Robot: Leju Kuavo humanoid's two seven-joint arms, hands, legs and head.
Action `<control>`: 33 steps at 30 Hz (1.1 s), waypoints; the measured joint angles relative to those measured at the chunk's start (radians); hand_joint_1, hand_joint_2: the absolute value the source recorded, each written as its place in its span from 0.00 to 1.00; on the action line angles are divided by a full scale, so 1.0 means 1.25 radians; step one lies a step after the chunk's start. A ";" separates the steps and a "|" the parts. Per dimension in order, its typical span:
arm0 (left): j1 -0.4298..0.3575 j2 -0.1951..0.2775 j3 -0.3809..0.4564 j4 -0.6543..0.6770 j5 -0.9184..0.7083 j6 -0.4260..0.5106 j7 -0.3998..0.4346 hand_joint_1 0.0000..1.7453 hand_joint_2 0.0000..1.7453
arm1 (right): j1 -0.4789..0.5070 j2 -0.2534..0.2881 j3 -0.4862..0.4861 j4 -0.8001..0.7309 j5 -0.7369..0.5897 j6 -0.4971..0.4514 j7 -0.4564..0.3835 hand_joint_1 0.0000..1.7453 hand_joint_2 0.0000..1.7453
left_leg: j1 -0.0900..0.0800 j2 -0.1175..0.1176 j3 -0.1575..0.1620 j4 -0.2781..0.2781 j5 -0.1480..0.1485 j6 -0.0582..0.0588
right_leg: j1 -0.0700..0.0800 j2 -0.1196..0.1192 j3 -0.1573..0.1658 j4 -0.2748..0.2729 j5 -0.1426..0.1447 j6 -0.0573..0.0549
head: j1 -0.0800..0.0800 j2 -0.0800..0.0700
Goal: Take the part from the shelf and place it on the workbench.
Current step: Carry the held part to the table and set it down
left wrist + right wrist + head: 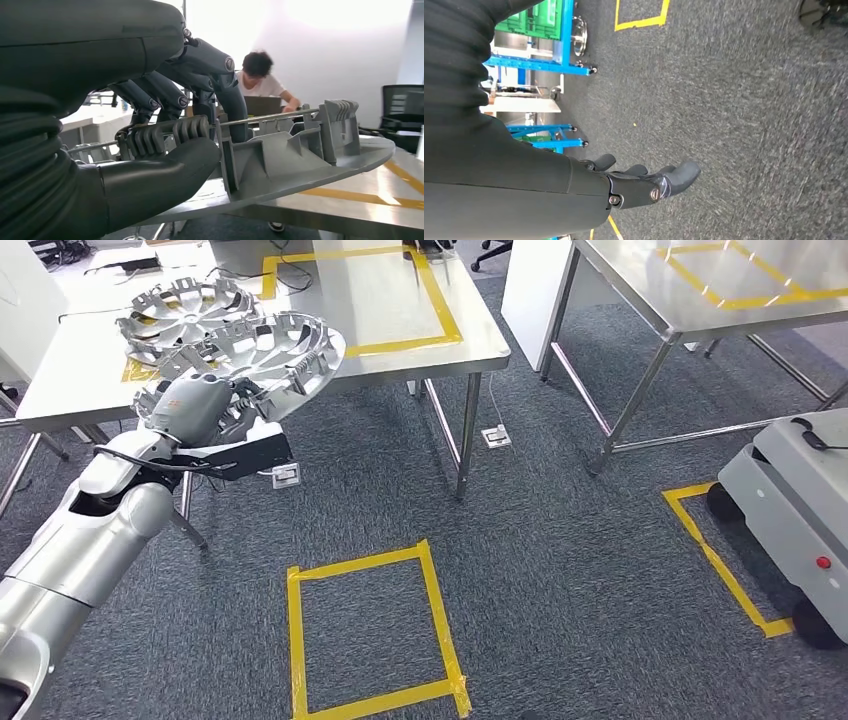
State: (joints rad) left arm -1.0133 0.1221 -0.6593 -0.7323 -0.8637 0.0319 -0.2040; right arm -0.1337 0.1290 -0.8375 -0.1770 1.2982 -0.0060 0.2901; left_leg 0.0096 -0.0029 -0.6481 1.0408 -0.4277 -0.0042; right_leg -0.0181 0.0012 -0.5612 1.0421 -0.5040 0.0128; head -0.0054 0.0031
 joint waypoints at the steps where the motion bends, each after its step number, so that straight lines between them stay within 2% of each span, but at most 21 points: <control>1: -0.001 0.001 0.000 0.000 0.000 0.000 0.001 1.00 1.00 | 0.000 0.000 0.000 0.000 0.000 0.000 0.000 0.00 1.00 | 0.001 -0.001 0.005 -0.001 -0.004 0.006 | -0.001 0.000 -0.006 0.015 -0.006 0.003 | 0.000 0.000; 3: -0.001 0.001 0.000 0.000 0.000 0.000 0.002 1.00 1.00 | 0.000 0.000 0.000 0.000 0.000 0.000 0.000 0.00 1.00 | 0.001 -0.003 0.015 -0.003 -0.010 0.015 | -0.001 0.000 -0.049 0.088 -0.031 0.007 | 0.001 0.000; 5: 0.000 0.000 -0.001 0.000 0.000 0.000 0.000 1.00 1.00 | 0.001 0.000 0.000 0.000 0.000 0.000 0.000 0.00 1.00 | -0.001 -0.008 0.022 -0.003 -0.018 0.019 | 0.001 0.000 -0.117 0.185 -0.061 0.007 | 0.002 0.000; 6: 0.002 0.000 -0.001 0.000 0.000 0.000 0.000 1.00 1.00 | 0.001 0.000 0.000 0.000 0.000 0.000 0.000 0.00 1.00 | -0.003 -0.010 0.028 -0.003 -0.024 0.020 | 0.003 0.000 -0.143 0.212 -0.062 0.006 | 0.002 0.000; 7: 0.003 0.000 -0.001 0.001 0.000 0.000 -0.001 1.00 1.00 | 0.002 0.000 0.000 0.000 0.000 0.000 0.000 0.00 1.00 | -0.005 -0.012 0.036 -0.003 -0.030 0.020 | 0.005 0.000 -0.156 0.210 -0.047 0.002 | 0.002 0.000; 8: 0.003 0.000 -0.001 0.001 0.000 0.000 0.000 1.00 1.00 | 0.003 0.000 0.000 0.000 0.000 0.000 0.000 0.00 1.00 | -0.007 -0.013 0.047 -0.003 -0.038 0.019 | 0.007 0.000 -0.155 0.179 -0.016 -0.003 | 0.003 0.000; 10: 0.004 0.000 -0.001 0.002 0.000 0.000 0.001 1.00 1.00 | 0.005 0.000 -0.001 0.000 0.000 0.000 0.000 0.00 1.00 | -0.009 -0.014 0.069 -0.002 -0.055 0.017 | 0.015 0.001 -0.129 0.075 0.063 -0.017 | 0.002 0.000; 11: 0.003 -0.001 -0.002 0.003 0.000 0.001 0.000 1.00 1.00 | 0.005 0.000 -0.001 0.000 0.000 0.000 0.000 0.00 1.00 | -0.010 -0.015 0.075 -0.003 -0.061 0.014 | 0.019 0.001 -0.115 0.030 0.085 -0.023 | 0.002 0.000; 12: 0.003 -0.001 -0.002 0.004 0.000 0.001 0.000 1.00 1.00 | 0.005 0.000 -0.001 0.000 0.000 0.000 0.000 0.00 1.00 | -0.011 -0.016 0.079 -0.004 -0.066 0.011 | 0.022 0.001 -0.106 0.003 0.095 -0.027 | 0.002 0.000; 15: 0.003 -0.001 -0.002 0.005 0.000 0.001 -0.001 1.00 1.00 | 0.005 0.000 -0.001 0.000 0.000 0.000 0.000 0.00 1.00 | -0.011 -0.016 0.085 -0.002 -0.070 -0.002 | 0.022 0.001 -0.086 -0.019 0.088 -0.037 | 0.003 0.000; 17: 0.001 0.001 -0.002 0.005 0.000 0.002 -0.002 1.00 1.00 | 0.005 0.000 -0.002 0.000 0.000 -0.001 0.000 0.00 1.00 | -0.010 -0.012 0.071 0.036 -0.081 -0.010 | 0.017 0.002 -0.066 -0.027 0.081 -0.044 | -0.001 0.000; 20: 0.004 0.004 -0.003 0.006 0.001 0.002 -0.004 1.00 1.00 | 0.004 0.000 -0.002 0.000 0.000 -0.001 0.000 0.00 1.00 | -0.005 -0.007 -0.013 0.169 -0.125 -0.023 | 0.013 0.002 -0.045 -0.029 0.065 -0.049 | -0.004 0.000; 21: 0.007 0.004 -0.003 0.006 0.001 0.002 -0.005 1.00 1.00 | 0.004 0.000 -0.002 0.000 0.000 -0.001 0.000 0.00 1.00 | -0.002 -0.006 -0.039 0.197 -0.135 -0.026 | 0.012 0.002 -0.038 -0.029 0.058 -0.048 | -0.004 0.000; 22: 0.009 0.005 -0.004 0.006 0.001 0.002 -0.005 1.00 1.00 | 0.005 0.000 -0.002 0.000 0.000 0.000 0.000 0.00 1.00 | -0.001 -0.005 -0.054 0.201 -0.131 -0.028 | 0.010 0.003 -0.029 -0.028 0.051 -0.046 | -0.004 0.000; 23: 0.010 0.005 -0.004 0.006 0.001 0.002 -0.005 1.00 1.00 | 0.006 0.000 -0.002 0.000 0.000 0.000 0.000 0.00 1.00 | 0.000 -0.004 -0.056 0.178 -0.110 -0.030 | 0.009 0.004 -0.020 -0.027 0.043 -0.044 | -0.005 0.000; 25: 0.010 0.007 -0.004 0.007 0.001 0.002 -0.004 1.00 1.00 | 0.007 0.000 -0.002 0.000 0.000 0.000 0.000 0.00 1.00 | 0.001 0.000 -0.037 0.077 -0.027 -0.029 | 0.007 0.006 0.000 -0.025 0.026 -0.037 | -0.005 0.000; 27: 0.010 0.009 -0.005 0.009 0.001 0.002 -0.005 1.00 1.00 | 0.007 0.000 -0.002 0.000 0.000 0.000 0.000 0.00 1.00 | -0.001 0.003 -0.020 -0.001 0.022 -0.020 | 0.007 0.007 0.008 -0.021 0.012 -0.026 | -0.005 0.000; 28: 0.010 0.009 -0.005 0.009 0.001 0.002 -0.005 1.00 1.00 | 0.007 0.000 -0.002 0.000 0.000 0.000 0.000 0.00 1.00 | -0.002 0.003 -0.017 -0.015 0.027 -0.014 | 0.008 0.006 0.010 -0.019 0.007 -0.021 | -0.005 0.000; 31: 0.007 0.008 -0.006 0.007 0.001 0.002 -0.003 1.00 1.00 | 0.005 0.000 -0.002 0.000 0.000 -0.001 0.000 0.00 1.00 | -0.001 -0.001 -0.003 -0.016 0.020 0.004 | 0.008 0.004 0.010 -0.007 -0.003 -0.008 | -0.005 0.000; 32: 0.005 0.009 -0.006 0.007 0.001 0.002 -0.001 1.00 1.00 | 0.004 0.000 -0.002 0.000 0.000 -0.001 0.000 0.00 1.00 | 0.000 -0.001 0.003 -0.018 0.017 0.009 | 0.007 0.004 -0.001 0.015 -0.009 -0.005 | -0.004 0.000; 33: 0.004 0.008 -0.006 0.007 0.001 0.002 0.000 1.00 1.00 | 0.004 0.000 -0.002 0.000 0.000 -0.001 0.000 0.00 1.00 | 0.001 -0.002 0.008 -0.019 0.014 0.013 | 0.006 0.003 -0.023 0.053 -0.020 -0.002 | -0.004 0.000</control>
State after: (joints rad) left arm -1.0086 0.1323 -0.6666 -0.7232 -0.8629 0.0343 -0.2043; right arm -0.1291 0.1288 -0.8404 -0.1770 1.2982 -0.0068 0.2903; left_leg 0.0108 -0.0053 -0.6377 1.0172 -0.4099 0.0127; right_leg -0.0102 0.0050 -0.5903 1.1081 -0.5294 0.0108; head -0.0103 0.0031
